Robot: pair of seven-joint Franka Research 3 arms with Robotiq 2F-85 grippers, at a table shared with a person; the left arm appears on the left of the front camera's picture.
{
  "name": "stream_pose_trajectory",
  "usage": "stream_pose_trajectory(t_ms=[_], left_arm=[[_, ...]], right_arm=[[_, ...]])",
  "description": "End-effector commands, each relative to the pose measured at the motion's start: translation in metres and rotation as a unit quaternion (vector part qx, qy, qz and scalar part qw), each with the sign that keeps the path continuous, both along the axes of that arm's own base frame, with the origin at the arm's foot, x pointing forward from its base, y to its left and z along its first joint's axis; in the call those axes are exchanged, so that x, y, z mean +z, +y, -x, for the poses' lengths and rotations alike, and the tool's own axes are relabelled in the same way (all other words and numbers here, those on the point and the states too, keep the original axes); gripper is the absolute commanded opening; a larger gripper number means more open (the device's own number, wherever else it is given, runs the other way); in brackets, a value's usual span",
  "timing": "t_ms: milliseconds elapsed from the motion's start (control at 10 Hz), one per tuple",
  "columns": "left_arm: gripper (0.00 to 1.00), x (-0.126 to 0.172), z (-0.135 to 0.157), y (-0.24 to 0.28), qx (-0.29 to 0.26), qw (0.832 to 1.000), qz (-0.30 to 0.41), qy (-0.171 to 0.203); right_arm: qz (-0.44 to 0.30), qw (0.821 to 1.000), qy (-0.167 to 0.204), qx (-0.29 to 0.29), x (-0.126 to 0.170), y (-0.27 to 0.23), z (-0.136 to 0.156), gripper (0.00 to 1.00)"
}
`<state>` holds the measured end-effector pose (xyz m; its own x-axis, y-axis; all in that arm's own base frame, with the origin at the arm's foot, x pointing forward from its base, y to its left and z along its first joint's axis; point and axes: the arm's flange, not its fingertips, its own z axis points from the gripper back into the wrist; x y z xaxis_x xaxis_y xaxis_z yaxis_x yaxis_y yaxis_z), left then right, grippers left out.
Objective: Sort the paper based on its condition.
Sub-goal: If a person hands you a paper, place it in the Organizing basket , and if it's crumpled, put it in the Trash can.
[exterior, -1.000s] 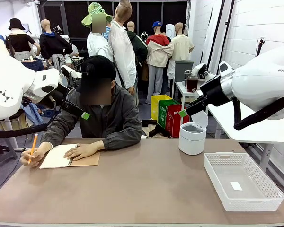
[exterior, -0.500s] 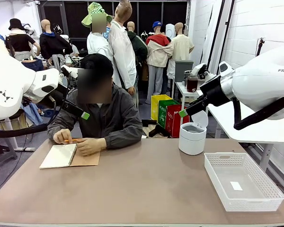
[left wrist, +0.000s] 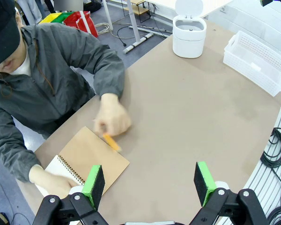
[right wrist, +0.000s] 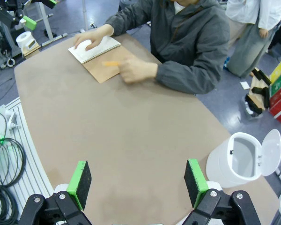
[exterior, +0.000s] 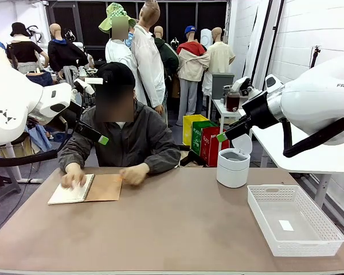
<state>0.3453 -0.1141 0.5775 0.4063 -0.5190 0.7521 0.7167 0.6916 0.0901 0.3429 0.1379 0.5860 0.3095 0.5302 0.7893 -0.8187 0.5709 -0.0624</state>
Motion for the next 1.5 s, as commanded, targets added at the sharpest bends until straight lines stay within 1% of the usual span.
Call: stream_pose_trajectory(t_ms=[0, 1400], left_arm=[[1.0, 0.001, 0.0, 0.001, -0.001, 1.0, 0.0, 0.004], [1.0, 0.001, 0.0, 0.001, -0.001, 1.0, 0.0, 0.004]], right_arm=[[-0.002, 1.0, 0.004, 0.003, -0.0003, -0.0008, 0.0003, 1.0], [-0.002, 1.0, 0.004, 0.003, -0.0003, -0.0008, 0.0003, 1.0]])
